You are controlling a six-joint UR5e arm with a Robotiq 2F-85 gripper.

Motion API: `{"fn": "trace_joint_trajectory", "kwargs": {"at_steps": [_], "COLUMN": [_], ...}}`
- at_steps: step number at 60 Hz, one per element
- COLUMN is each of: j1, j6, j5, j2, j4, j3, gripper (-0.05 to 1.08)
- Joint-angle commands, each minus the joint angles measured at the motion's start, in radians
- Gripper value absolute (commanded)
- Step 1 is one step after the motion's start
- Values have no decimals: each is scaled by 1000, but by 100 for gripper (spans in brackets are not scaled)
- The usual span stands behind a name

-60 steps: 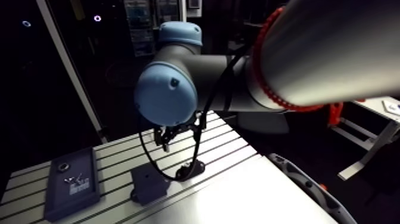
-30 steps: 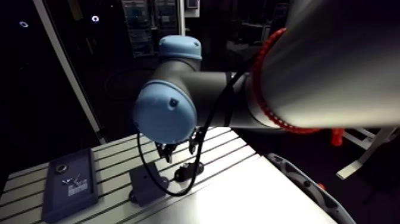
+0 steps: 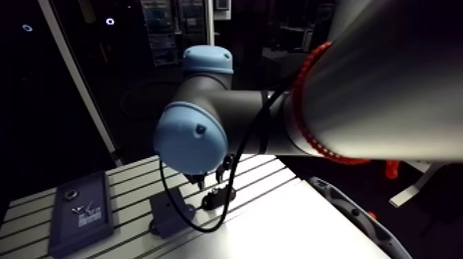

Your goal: Pick up the M10 bolt and insert it into the hole until fully seated.

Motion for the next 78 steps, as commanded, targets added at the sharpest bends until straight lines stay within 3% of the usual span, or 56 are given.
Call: {"fn": "trace_joint_trajectory", "kwargs": {"at_steps": [1, 78], "j1": [0, -12], "j6": [0, -2], "j5": [-3, -3], "j2": [3, 23], "j4": [-2, -16], "j3": [0, 3], "gripper": [50, 52]}}
